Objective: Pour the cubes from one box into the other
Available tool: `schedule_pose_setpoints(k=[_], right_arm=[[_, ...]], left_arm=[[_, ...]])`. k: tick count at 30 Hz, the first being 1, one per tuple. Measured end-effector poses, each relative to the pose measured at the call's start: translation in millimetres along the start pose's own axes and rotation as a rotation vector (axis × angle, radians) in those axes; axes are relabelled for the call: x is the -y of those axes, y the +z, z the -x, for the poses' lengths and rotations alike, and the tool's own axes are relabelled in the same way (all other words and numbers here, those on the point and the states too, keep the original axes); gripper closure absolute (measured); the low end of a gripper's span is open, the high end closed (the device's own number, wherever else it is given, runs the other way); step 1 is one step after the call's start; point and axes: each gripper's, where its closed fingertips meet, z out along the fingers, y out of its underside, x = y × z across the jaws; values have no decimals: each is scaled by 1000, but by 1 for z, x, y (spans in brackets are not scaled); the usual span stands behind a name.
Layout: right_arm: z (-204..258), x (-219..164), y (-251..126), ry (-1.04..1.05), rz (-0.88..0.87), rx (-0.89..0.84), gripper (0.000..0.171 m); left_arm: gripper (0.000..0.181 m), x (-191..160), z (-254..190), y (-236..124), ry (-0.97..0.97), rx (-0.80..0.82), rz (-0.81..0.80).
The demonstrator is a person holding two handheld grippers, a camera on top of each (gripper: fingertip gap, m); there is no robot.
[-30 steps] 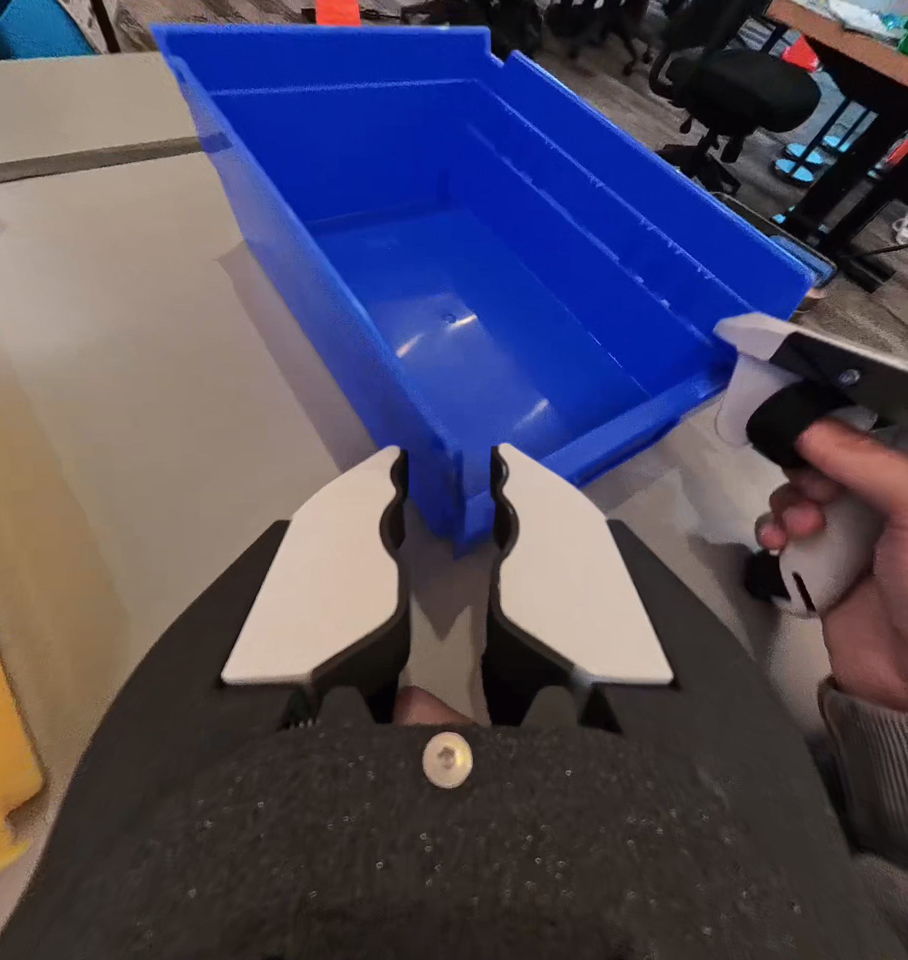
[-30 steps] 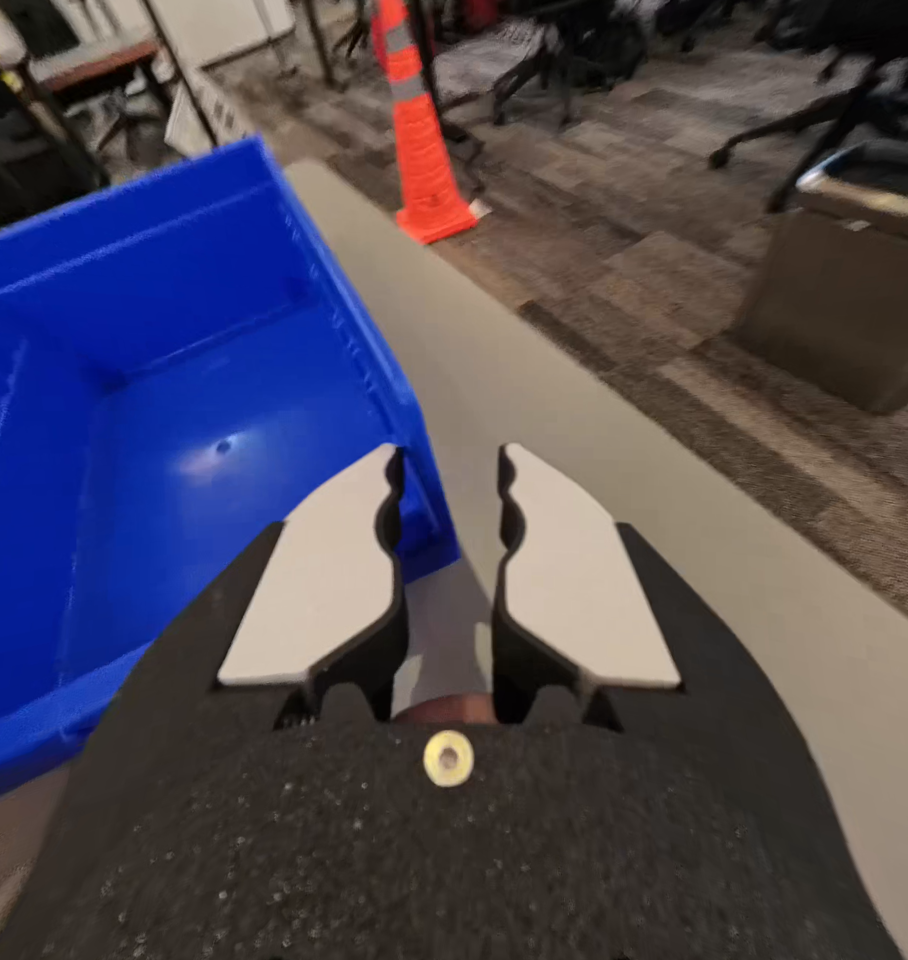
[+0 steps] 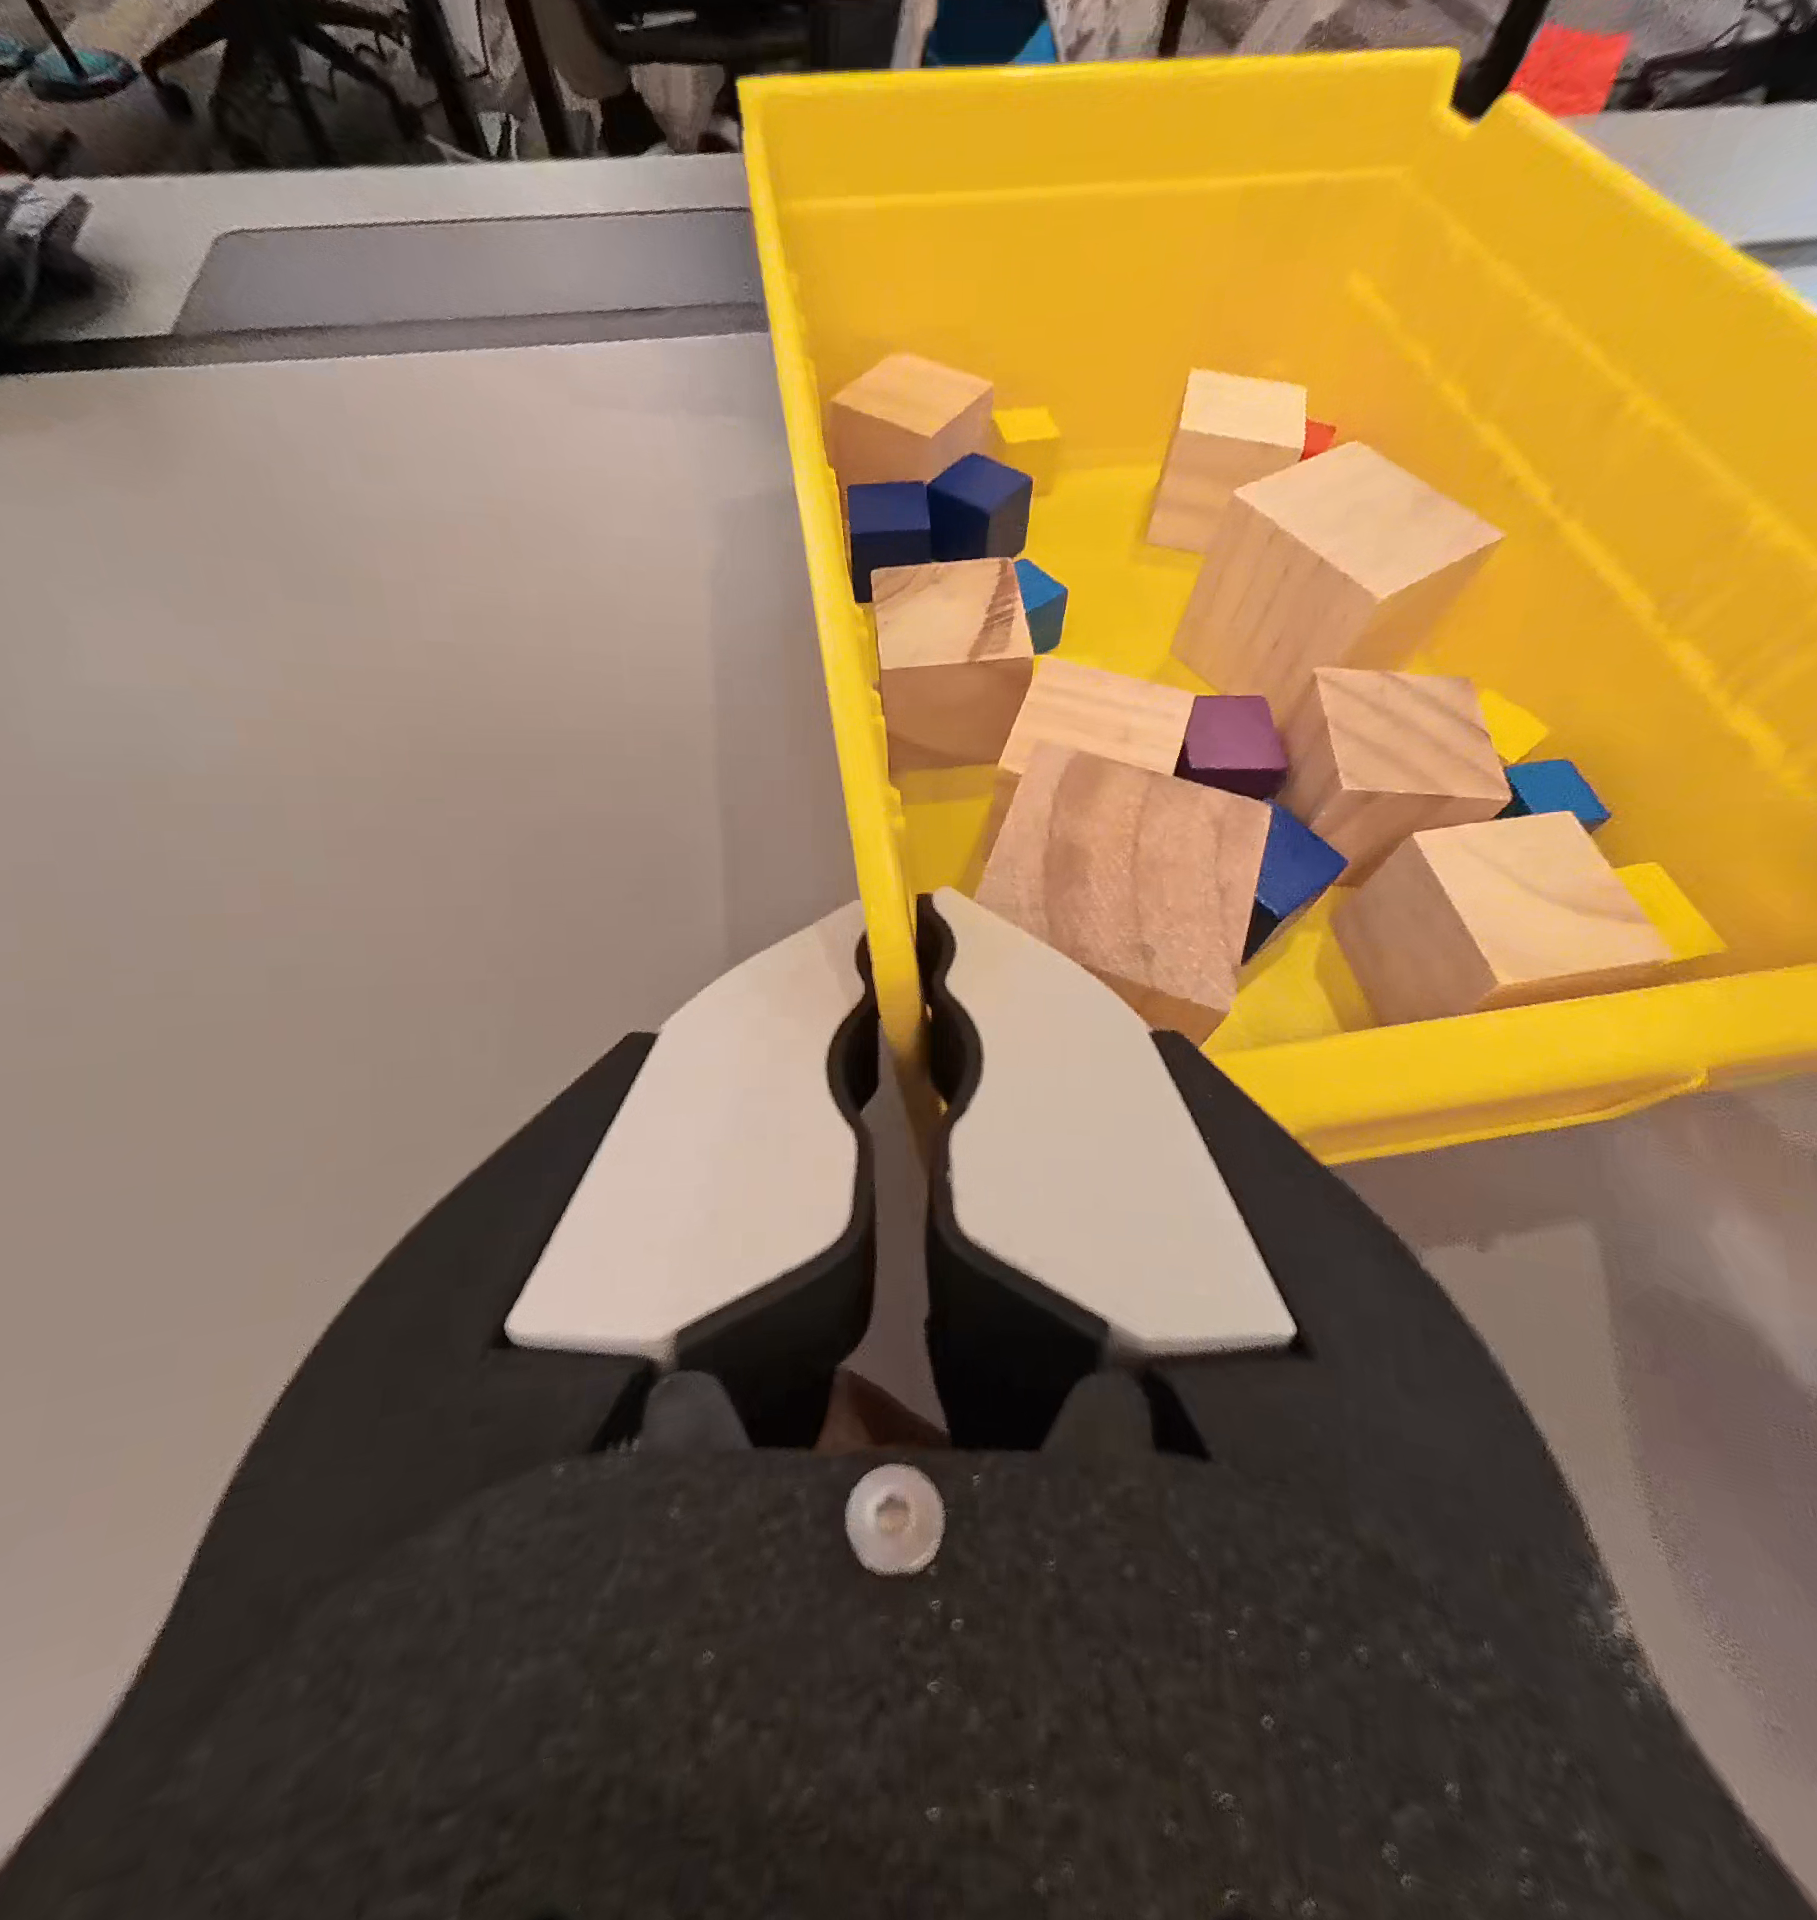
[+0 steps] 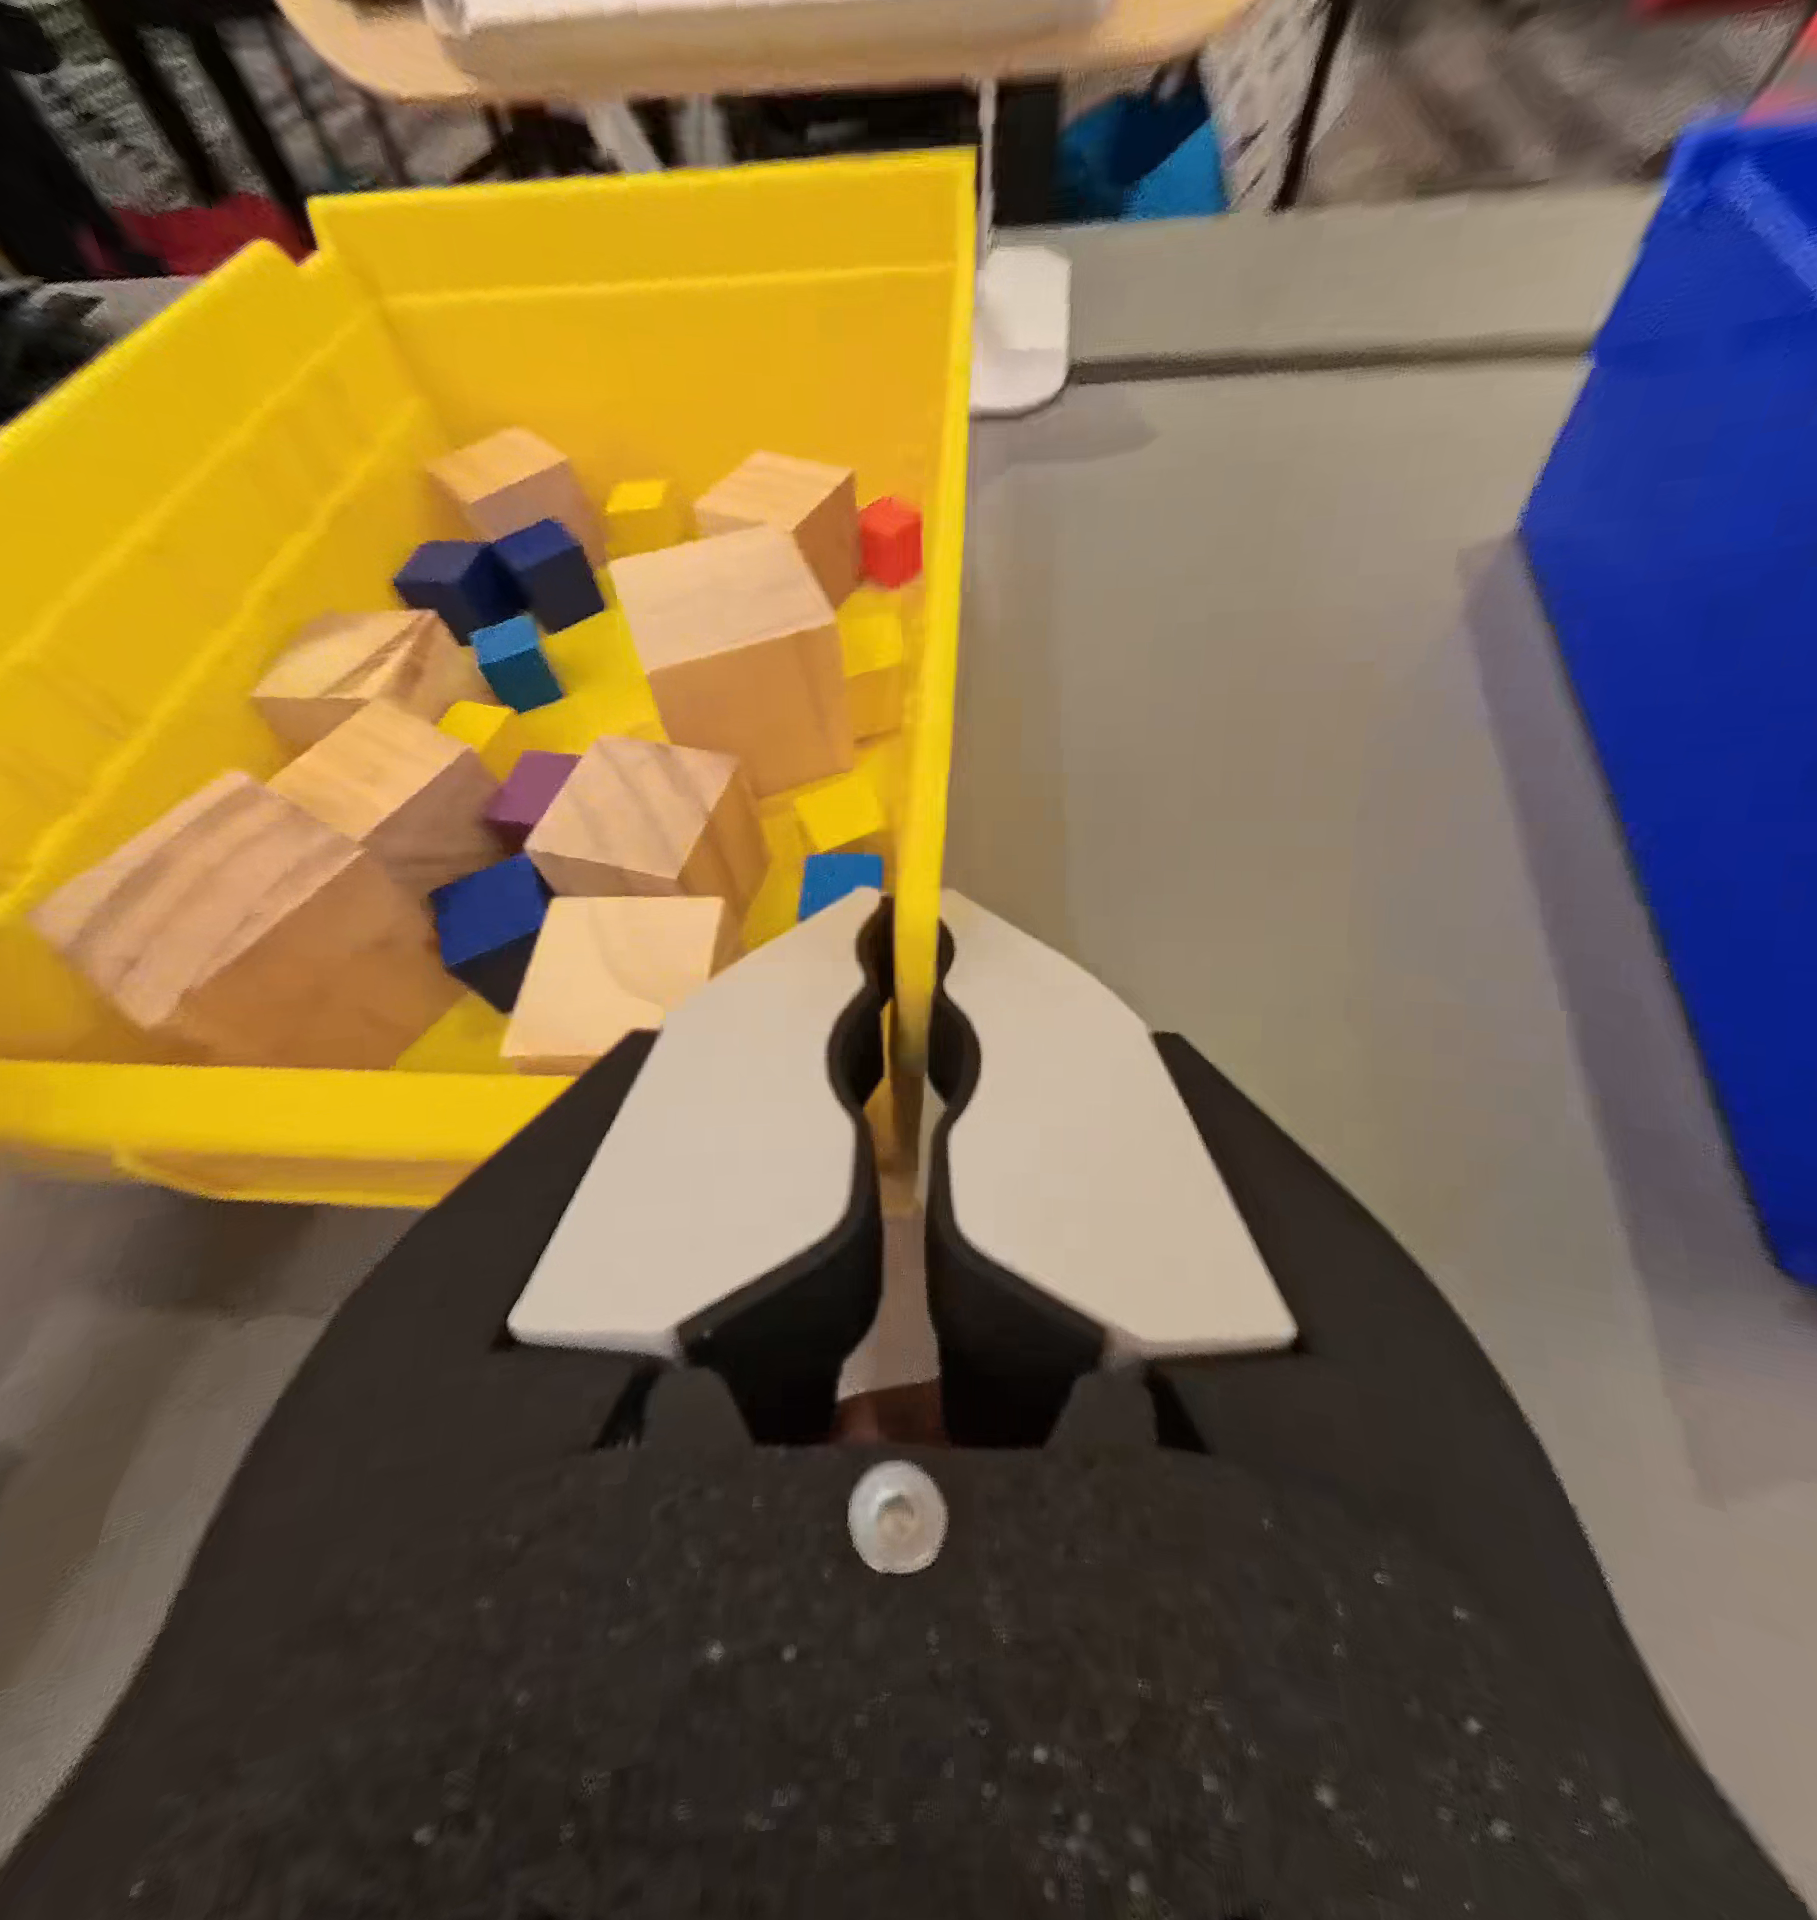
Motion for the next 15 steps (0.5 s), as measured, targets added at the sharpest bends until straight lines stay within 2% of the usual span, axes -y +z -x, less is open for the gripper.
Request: schedule_pose_setpoints(k=[3,6,9,15], right_arm=[[29,11,-8,28,-58,6,168],[72,24,-14,-38,-105,14,168],[125,22,-13,-56,-77,86,167],[219,3,8,-153,7,189,166]], left_arm=[[179,14,26,-12,-57,2,-43],[180,26,67,-28,-9,62,-111],[179,31,118,-48,27,135,-155],[179,1,210,-64,-65,233,-114]])
